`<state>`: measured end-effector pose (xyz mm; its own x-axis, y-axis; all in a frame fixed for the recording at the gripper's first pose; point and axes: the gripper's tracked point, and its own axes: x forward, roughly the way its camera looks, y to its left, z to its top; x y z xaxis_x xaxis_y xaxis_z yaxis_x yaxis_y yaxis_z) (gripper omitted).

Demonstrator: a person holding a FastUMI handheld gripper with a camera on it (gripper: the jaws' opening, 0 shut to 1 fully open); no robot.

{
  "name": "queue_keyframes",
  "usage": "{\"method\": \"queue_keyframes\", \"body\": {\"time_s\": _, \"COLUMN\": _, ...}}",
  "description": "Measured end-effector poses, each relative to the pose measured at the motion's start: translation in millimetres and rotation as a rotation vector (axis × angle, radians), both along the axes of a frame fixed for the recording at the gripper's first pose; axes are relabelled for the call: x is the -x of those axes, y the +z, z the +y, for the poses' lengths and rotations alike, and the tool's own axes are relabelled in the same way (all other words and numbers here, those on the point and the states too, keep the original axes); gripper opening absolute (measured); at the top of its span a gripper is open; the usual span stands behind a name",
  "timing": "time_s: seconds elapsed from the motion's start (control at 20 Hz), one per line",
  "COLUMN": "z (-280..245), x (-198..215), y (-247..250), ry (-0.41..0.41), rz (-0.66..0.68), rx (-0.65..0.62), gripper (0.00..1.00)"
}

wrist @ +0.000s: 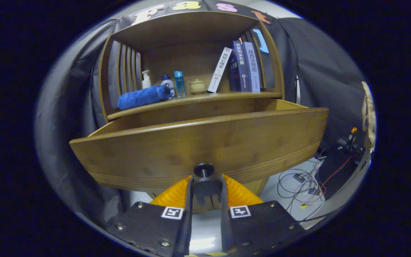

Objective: Pull open the drawer, take out the items inside it, and place them on the countertop above the cabinet.

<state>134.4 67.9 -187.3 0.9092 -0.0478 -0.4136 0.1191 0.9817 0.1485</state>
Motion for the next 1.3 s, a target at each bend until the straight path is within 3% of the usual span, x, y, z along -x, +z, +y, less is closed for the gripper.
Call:
{"method": "queue_keyframes", "body": {"time_s": 0.15, "z": 5, "x": 3, "y": 6, "ry": 0.000, "rz": -0.018, "rx": -0.052, "gripper": 0.45}}
{"method": "queue_keyframes", "body": {"time_s": 0.45, "z": -9, "x": 18, "y": 79, "ry": -0.035, "rz": -0.176, "rx": -0.013, "gripper": 0.44}}
{"method": "queue_keyframes", "body": {"time_s": 0.75, "z": -6, "x": -41, "y": 144, "ry": -0.028, "rz": -0.230, "rx": 0.030, "gripper": 0.45}}
{"method": "queue_keyframes", "body": {"time_s": 1.05, "z": 13, "x": -109, "y": 104, "ry": 0.018, "rz": 0.025, "rx": 0.021, "gripper": 0.45}}
{"method": "queue_keyframes", "body": {"time_s": 1.3, "z": 24, "x": -127, "y": 54, "ry": 0.042, "rz": 0.261, "rx": 0.047, "gripper": 0.45}}
